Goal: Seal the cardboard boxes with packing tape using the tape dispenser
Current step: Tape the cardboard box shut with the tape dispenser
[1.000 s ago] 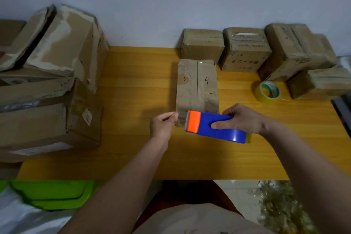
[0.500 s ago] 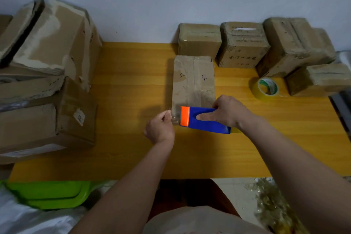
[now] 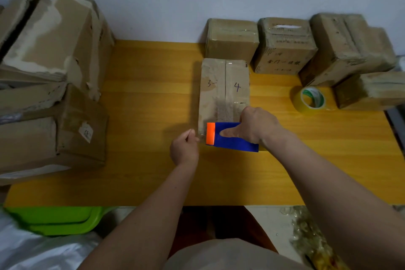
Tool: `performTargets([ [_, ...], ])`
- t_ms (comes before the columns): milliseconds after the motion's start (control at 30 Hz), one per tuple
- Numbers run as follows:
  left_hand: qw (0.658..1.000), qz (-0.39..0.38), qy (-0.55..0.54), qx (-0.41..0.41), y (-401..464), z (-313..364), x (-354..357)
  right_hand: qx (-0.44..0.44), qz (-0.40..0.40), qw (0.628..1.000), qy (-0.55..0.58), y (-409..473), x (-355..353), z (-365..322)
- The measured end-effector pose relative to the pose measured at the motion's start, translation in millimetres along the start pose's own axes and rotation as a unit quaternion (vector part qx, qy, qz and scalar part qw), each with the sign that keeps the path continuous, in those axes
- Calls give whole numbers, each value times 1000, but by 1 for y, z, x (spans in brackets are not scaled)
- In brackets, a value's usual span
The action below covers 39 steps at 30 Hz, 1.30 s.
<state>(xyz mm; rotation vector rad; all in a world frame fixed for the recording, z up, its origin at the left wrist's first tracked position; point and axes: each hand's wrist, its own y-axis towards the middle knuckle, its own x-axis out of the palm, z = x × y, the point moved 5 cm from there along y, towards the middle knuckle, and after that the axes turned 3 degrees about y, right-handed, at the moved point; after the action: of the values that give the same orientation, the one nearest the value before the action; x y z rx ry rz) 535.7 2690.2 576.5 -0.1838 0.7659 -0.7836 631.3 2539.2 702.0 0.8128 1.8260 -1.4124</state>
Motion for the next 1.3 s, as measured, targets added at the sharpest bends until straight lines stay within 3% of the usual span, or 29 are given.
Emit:
performTargets([
  [133,992,-26,125,1,8,-20,-9,-3,-11,1000,8,3,-1,1],
  [233,968,9,193,158,-11,-9,-16,-3,-14,1000,14,4,0,2],
  [333,884,-76,308,342,-24,3,-2,-5,-16,1000,15,3,-1,1],
  [467,786,-87,454,411,-16,7,1,-6,-15,1000,19,2,-2,3],
  [567,753,-123,507,402,-17,13,3,-7,-20,999,25,2,-3,3],
  [733,741,-138,538,377,-14,14,-1,3,-21,999,48,4,-6,11],
  [1000,748,-144,531,371,-18,16,-1,59,-41,995,64,-8,-33,70],
  [1300,762,-127,515,371,-30,25,4,54,-18,997,44,2,-15,74],
])
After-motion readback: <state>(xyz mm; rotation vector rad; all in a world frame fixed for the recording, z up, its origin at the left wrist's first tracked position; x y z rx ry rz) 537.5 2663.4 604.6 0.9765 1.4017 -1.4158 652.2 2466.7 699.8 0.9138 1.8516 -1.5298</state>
